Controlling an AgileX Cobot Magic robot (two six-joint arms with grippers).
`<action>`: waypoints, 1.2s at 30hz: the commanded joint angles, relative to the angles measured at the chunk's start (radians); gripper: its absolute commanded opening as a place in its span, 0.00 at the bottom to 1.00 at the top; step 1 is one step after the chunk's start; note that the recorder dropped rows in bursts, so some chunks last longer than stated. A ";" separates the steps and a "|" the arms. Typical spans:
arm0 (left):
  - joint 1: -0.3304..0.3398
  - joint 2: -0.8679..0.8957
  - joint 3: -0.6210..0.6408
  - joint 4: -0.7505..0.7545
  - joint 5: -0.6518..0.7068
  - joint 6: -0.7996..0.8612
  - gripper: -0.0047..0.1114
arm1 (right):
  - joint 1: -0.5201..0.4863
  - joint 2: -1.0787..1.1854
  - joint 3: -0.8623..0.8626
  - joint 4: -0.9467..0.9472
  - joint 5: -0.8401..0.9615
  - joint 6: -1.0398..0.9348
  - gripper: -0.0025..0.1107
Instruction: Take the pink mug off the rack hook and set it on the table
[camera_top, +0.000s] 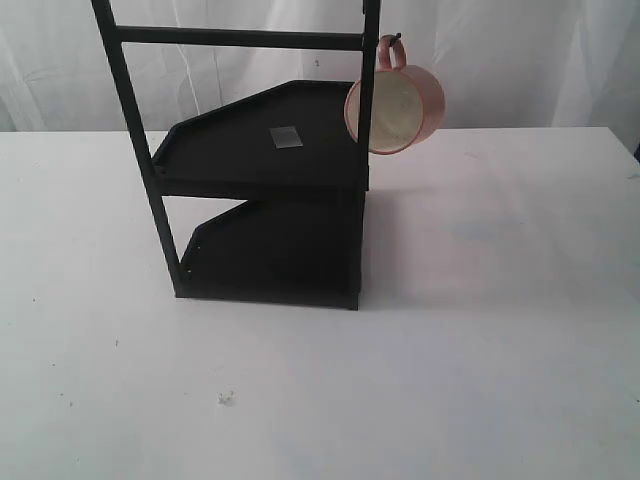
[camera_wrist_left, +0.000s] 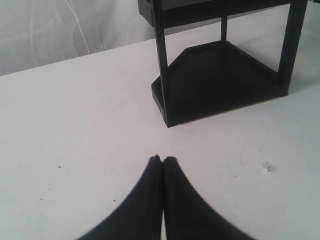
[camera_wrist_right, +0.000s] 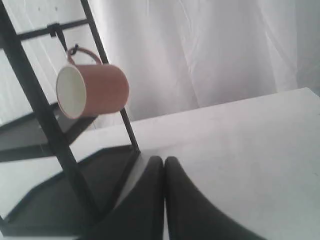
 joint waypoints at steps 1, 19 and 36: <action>0.003 -0.005 0.004 -0.001 0.005 -0.005 0.04 | 0.002 0.003 0.002 0.035 -0.122 0.029 0.02; 0.003 -0.005 0.004 -0.001 0.005 -0.005 0.04 | 0.002 0.049 -0.237 0.035 0.199 -0.064 0.02; 0.003 -0.005 0.004 -0.001 0.005 -0.005 0.04 | 0.020 0.448 -0.453 -0.052 0.258 -0.451 0.66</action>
